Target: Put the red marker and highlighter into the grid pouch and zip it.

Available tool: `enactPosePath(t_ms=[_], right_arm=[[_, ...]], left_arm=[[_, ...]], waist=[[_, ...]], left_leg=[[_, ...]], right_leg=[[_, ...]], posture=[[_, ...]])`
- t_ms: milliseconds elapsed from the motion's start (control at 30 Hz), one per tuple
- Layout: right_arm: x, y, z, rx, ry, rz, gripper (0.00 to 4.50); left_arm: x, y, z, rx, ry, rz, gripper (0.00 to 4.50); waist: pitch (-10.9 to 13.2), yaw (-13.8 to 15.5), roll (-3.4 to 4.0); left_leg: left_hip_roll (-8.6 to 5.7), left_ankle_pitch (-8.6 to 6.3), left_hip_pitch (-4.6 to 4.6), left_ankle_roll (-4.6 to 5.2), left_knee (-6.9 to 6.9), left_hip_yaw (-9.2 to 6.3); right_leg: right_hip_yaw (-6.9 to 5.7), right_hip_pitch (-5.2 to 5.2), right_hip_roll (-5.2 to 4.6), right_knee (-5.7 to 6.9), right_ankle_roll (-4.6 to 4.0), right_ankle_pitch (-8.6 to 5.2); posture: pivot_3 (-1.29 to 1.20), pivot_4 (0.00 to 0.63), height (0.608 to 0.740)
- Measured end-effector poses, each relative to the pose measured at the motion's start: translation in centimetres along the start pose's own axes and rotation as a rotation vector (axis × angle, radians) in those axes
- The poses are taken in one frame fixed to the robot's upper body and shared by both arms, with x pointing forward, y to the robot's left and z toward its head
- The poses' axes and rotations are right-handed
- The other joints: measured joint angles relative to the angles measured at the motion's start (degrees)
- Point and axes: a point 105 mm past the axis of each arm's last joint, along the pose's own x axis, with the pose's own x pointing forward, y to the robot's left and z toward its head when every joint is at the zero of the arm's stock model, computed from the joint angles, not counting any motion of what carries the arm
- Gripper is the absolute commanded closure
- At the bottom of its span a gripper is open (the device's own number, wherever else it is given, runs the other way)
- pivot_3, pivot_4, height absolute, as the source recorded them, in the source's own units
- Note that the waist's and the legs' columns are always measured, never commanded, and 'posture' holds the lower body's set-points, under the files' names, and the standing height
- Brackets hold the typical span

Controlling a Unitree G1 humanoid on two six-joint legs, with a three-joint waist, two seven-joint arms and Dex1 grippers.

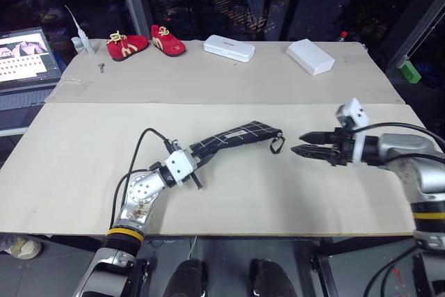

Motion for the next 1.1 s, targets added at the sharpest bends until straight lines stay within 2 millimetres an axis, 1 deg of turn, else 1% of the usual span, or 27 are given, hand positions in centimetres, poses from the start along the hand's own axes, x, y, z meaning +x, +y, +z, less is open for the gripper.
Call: enactPosePath(t_ms=[67,200,267,367,433,467,533,567,600,633,700,733,833,900,933,1033,1100], right_arm=[[-0.8,0.4,0.0,-0.011,-0.016,0.002,1.71],[-1.4,0.5,-1.0,0.008,0.000,-0.040,1.71],[-1.5,0.5,-1.3,0.011,0.002,-0.057,1.71],[-1.3,1.0,-1.1,0.007,-0.020,-0.053,1.71],[-1.2,1.1,-1.2,0.008,-0.019,-0.058,1.66],[-1.2,1.1,-1.2,0.008,-0.017,-0.064,1.66],[-1.2,0.8,-1.4,0.012,-0.012,-0.081,1.66],[-1.2,0.7,-1.5,0.017,-0.009,-0.089,1.66],[-1.3,0.5,-1.6,0.025,-0.008,-0.096,1.66],[-1.3,0.3,-1.8,0.032,-0.007,-0.100,1.66],[-1.3,0.2,-1.9,0.037,-0.008,-0.102,1.66],[-1.4,0.1,-1.9,0.039,-0.009,-0.106,1.66],[-1.6,-0.3,-2.1,0.048,-0.010,-0.115,1.66],[-1.8,-0.7,-2.2,0.058,-0.010,-0.126,1.66],[-2.1,-1.1,-2.4,0.060,-0.003,-0.139,1.66],[-3.1,-2.5,-3.3,0.077,0.020,-0.190,1.66],[-3.4,-3.1,-3.7,0.086,0.024,-0.207,1.66]], left_arm=[[0.7,0.0,0.5,0.019,-0.025,-0.037,4.50],[1.6,-0.7,1.4,0.055,-0.067,-0.135,4.50],[1.5,-1.1,1.3,0.046,-0.074,-0.173,4.50],[1.1,-1.3,1.2,0.052,-0.077,-0.226,4.50],[0.9,-1.2,1.0,0.067,-0.064,-0.252,3.67],[0.7,-1.0,0.6,0.066,-0.050,-0.259,3.53],[0.2,-1.0,0.1,0.034,-0.037,-0.261,2.73],[0.1,-1.0,0.1,0.026,-0.040,-0.261,2.42],[0.1,-1.0,0.1,0.017,-0.042,-0.254,1.94],[0.1,-0.9,0.1,0.006,-0.044,-0.241,1.67],[0.1,-0.7,0.4,-0.029,-0.058,-0.210,0.89],[0.0,-0.7,0.6,-0.058,-0.060,-0.203,0.58],[-0.4,-1.1,0.8,-0.154,-0.059,-0.192,0.58],[-1.4,-1.0,1.2,-0.304,-0.055,-0.124,0.58],[-2.3,-0.8,1.2,-0.397,-0.034,-0.082,0.58],[-5.0,-0.1,0.9,-0.600,0.054,0.026,0.58],[-6.4,0.7,0.9,-0.691,0.086,0.108,0.58]], waist=[[0.0,-0.1,-0.01],[0.0,-0.8,0.00],[0.0,-1.0,0.00],[0.0,-0.9,-0.01],[0.0,-0.8,0.00],[0.0,-0.7,0.00],[0.0,-0.7,-0.01],[0.0,-0.8,-0.01],[0.0,-0.8,0.00],[0.0,-0.8,-0.01],[0.0,-0.8,-0.01],[0.0,-0.8,0.00],[0.0,-0.9,0.00],[0.0,-1.2,0.00],[0.0,-1.4,0.00],[0.0,-1.5,0.00],[0.0,-1.5,0.00]], left_leg=[[0.02,0.00,0.04,0.00,0.04,0.02],[0.04,0.00,0.18,0.00,0.04,0.06],[0.04,0.00,0.17,0.00,0.04,0.07],[0.05,0.00,0.15,0.00,0.04,0.05],[0.03,0.00,0.14,0.00,0.07,0.05],[0.03,0.00,0.14,0.00,0.10,0.05],[0.03,-0.01,0.13,0.01,0.11,0.05],[0.04,-0.01,0.11,0.01,0.11,0.05],[0.05,-0.01,0.10,0.02,0.11,0.04],[0.04,-0.02,0.10,0.03,0.11,0.03],[0.05,-0.02,0.08,0.03,0.11,0.02],[0.06,-0.02,0.09,0.03,0.11,0.02],[0.06,-0.02,0.11,0.03,0.11,0.02],[0.13,-0.03,0.13,0.05,0.10,0.02],[0.15,-0.03,0.13,0.05,0.10,-0.01],[0.16,-0.03,0.19,0.05,0.10,-0.01],[0.14,-0.03,0.25,0.05,0.10,0.01]], right_leg=[[0.03,0.03,0.03,0.03,0.00,0.00],[0.14,0.10,0.05,0.08,0.00,-0.01],[0.16,0.07,0.09,0.09,0.00,-0.01],[0.14,0.05,0.11,0.08,0.00,-0.01],[0.14,0.08,0.10,0.07,0.00,-0.01],[0.14,0.09,0.09,0.07,0.00,-0.01],[0.14,0.09,0.08,0.06,0.01,-0.01],[0.14,0.07,0.08,0.05,0.01,-0.02],[0.14,0.06,0.08,0.05,0.01,-0.02],[0.14,0.06,0.08,0.06,0.02,-0.02],[0.13,0.05,0.09,0.06,0.02,-0.02],[0.14,0.06,0.09,0.07,0.02,-0.02],[0.16,0.07,0.08,0.08,0.02,-0.03],[0.21,0.06,0.10,0.09,0.03,-0.03],[0.21,0.06,0.11,0.12,0.03,-0.03],[0.21,0.09,0.11,0.14,0.05,-0.05],[0.25,0.14,0.11,0.14,0.07,-0.06]], posture=[[0.00,0.150,0.740],[0.00,0.150,0.740],[0.00,0.150,0.740],[0.00,0.150,0.740],[0.00,0.150,0.740],[0.00,0.150,0.740],[0.00,0.150,0.740],[0.00,0.150,0.740],[0.00,0.150,0.740],[0.00,0.150,0.740],[0.00,0.150,0.740],[0.00,0.150,0.740],[0.00,0.150,0.740],[0.00,0.150,0.740],[0.00,0.150,0.740],[0.00,0.150,0.740],[0.00,0.150,0.740]])
